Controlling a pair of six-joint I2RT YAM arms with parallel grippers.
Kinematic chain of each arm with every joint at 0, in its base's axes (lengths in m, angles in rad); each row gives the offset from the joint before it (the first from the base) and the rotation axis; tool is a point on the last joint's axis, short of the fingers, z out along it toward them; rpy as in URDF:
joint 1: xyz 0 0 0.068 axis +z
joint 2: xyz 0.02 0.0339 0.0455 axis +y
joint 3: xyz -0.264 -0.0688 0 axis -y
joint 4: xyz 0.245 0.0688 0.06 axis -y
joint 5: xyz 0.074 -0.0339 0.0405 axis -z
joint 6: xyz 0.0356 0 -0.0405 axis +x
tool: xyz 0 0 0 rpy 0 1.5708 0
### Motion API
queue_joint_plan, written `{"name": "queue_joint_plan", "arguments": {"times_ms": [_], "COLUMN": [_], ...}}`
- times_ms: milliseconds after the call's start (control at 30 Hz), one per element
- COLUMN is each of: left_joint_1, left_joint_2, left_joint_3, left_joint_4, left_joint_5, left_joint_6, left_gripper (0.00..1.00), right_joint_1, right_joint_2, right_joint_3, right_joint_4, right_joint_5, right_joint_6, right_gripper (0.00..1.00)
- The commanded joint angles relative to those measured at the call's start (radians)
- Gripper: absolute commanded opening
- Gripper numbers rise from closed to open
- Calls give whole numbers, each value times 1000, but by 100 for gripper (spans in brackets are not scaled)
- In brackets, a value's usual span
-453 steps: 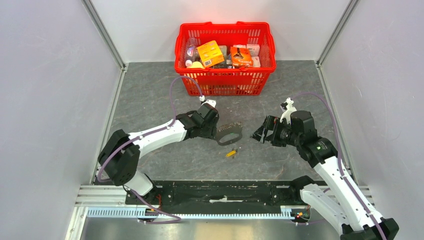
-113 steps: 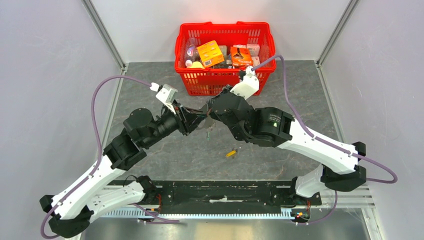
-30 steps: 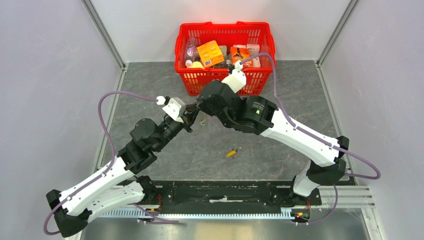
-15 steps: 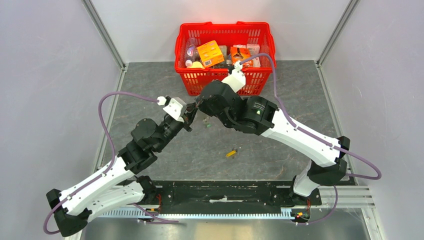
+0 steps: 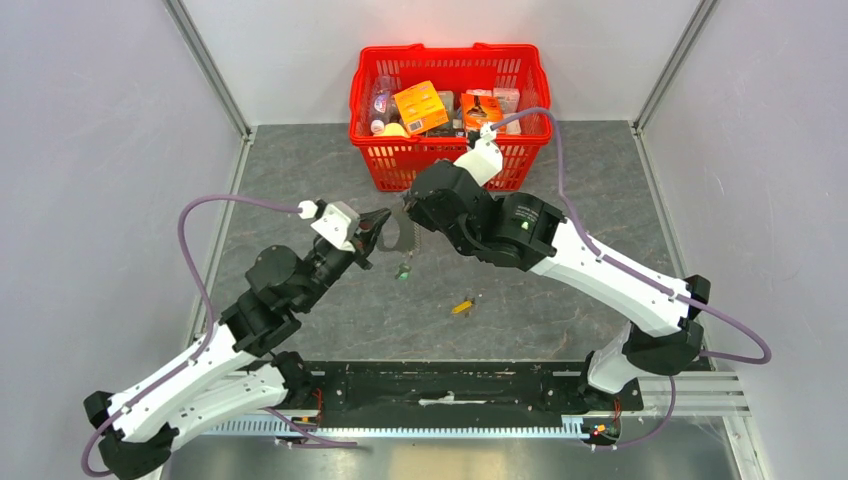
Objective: Put the keys on the keyring
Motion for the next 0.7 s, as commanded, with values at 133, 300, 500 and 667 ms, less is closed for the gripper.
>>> {"name": "queue_joint_plan", "arguments": {"times_ms": [133,300,500,667], "left_joint_1": [-2,-2,-1,-1], "left_joint_2": [-43,6,54,52], "left_joint_3": [51,55,55,39], "left_joint_4": [-32,5,40,75], "left_joint_5": [16,57,107,88], "left_joint_6": [-13,-4,13,21], "left_gripper": [2,35,52,52], "right_joint_1": [-6,-6,-6,-6], "right_joint_2": [-45,-41,-39,-39], "right_joint_3": [-2,6,14,14], "right_joint_4": [44,48,49,60], "right_joint_5": [18,4,2,-1], "right_joint_6": [2,-5,-12,-18], "right_gripper": [0,0,0,0]}}
